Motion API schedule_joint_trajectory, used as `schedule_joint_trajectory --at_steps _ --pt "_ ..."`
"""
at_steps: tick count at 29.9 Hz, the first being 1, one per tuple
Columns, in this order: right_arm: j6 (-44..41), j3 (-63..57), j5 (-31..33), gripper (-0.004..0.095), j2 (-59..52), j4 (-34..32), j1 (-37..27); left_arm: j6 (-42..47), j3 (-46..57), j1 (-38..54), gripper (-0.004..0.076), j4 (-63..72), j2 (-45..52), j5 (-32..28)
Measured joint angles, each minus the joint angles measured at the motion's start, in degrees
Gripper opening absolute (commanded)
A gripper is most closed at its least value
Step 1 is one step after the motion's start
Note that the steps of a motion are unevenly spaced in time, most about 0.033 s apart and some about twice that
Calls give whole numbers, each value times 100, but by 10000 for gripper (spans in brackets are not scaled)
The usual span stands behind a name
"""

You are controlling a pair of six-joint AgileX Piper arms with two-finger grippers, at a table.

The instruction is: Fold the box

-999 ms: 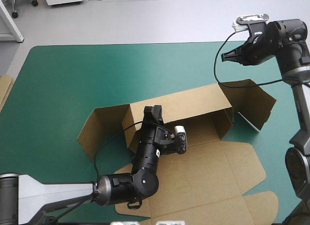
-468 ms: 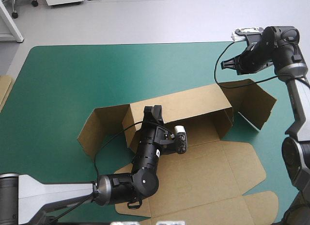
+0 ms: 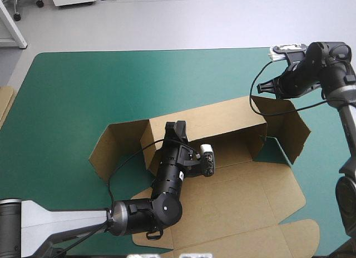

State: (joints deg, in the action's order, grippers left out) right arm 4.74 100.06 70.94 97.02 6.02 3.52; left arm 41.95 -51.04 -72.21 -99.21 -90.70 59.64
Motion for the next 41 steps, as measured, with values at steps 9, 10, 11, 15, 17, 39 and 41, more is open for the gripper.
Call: schedule_joint_trajectory --at_steps 9,10,11,15,17,39,41 --pt "34 -827 25 -19 -610 281 0 0 0 0 -10 0 0 33" --pt "65 -883 25 -19 -638 350 0 0 0 0 -10 0 0 35" --pt "97 -924 19 -19 -680 429 0 0 0 0 -10 0 0 35" --pt "185 -1141 12 -19 -872 610 0 10 0 0 -10 0 0 40" --pt "279 -1280 7 -19 -970 652 0 19 0 0 -10 0 0 40" --pt "2352 -2849 -575 342 -1479 984 0 30 0 -11 -10 31 0 46" --pt "2434 -2848 -540 418 -1479 998 0 30 0 -11 -10 42 0 46"
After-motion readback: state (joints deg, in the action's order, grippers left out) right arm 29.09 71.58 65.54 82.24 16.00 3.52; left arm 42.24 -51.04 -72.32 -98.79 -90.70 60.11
